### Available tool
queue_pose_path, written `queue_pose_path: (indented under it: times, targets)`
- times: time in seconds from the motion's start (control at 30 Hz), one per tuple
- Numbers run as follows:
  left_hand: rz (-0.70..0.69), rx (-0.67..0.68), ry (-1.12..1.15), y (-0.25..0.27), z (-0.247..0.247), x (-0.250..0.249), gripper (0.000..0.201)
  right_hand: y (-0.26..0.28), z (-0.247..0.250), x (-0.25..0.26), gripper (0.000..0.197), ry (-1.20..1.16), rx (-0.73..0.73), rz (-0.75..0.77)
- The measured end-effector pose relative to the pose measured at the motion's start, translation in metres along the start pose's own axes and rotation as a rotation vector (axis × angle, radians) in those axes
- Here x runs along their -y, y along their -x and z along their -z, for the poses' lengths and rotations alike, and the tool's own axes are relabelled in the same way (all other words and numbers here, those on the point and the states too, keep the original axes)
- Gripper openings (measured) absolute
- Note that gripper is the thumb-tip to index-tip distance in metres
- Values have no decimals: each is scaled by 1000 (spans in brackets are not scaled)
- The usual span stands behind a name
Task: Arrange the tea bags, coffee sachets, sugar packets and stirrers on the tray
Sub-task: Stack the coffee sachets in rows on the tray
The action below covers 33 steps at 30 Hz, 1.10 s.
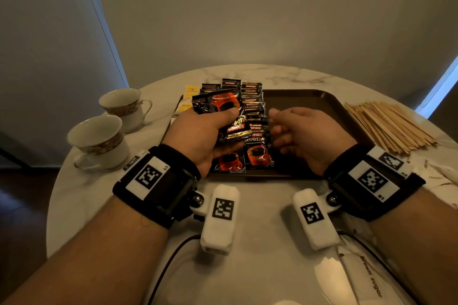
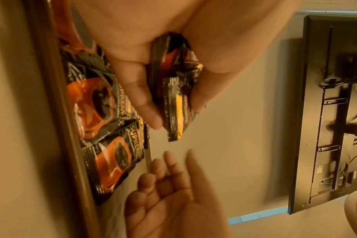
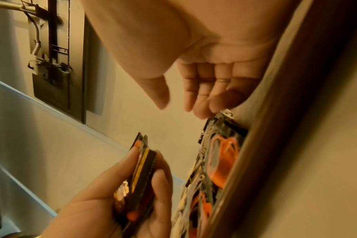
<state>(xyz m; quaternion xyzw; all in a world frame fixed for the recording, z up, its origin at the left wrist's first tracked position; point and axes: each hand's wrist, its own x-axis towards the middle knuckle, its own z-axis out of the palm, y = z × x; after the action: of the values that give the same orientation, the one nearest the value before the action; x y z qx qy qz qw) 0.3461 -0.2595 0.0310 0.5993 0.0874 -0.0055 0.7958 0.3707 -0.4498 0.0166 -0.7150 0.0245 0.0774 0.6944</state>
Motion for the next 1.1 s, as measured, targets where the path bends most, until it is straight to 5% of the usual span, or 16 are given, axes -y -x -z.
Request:
queue_pose_path:
  times: [0.17,0.27,0.37,0.57,0.7,0.87,1.1]
  targets:
    - [-9,34,-8,1,-4,7,31,15,-7,6,38,142,174,140]
    - [11,26,10,0,-6,8,30,15,-7,6,26,96,203,138]
    - [23,30,17,-1,-4,6,22,14,-5,9,11,-67,162,145]
    - [47,106,51,4,-4,4,30,12,-9,8,17,-349,96,230]
    - [25,113,119,3,-2,1,37,12,-9,5,30,-341,212,195]
    - [27,214,-7,6,0,5,42,8,-10,4,7,-395,77,292]
    - [-30,301,-46,10,0,0,45,11,-7,11,8,-296,82,407]
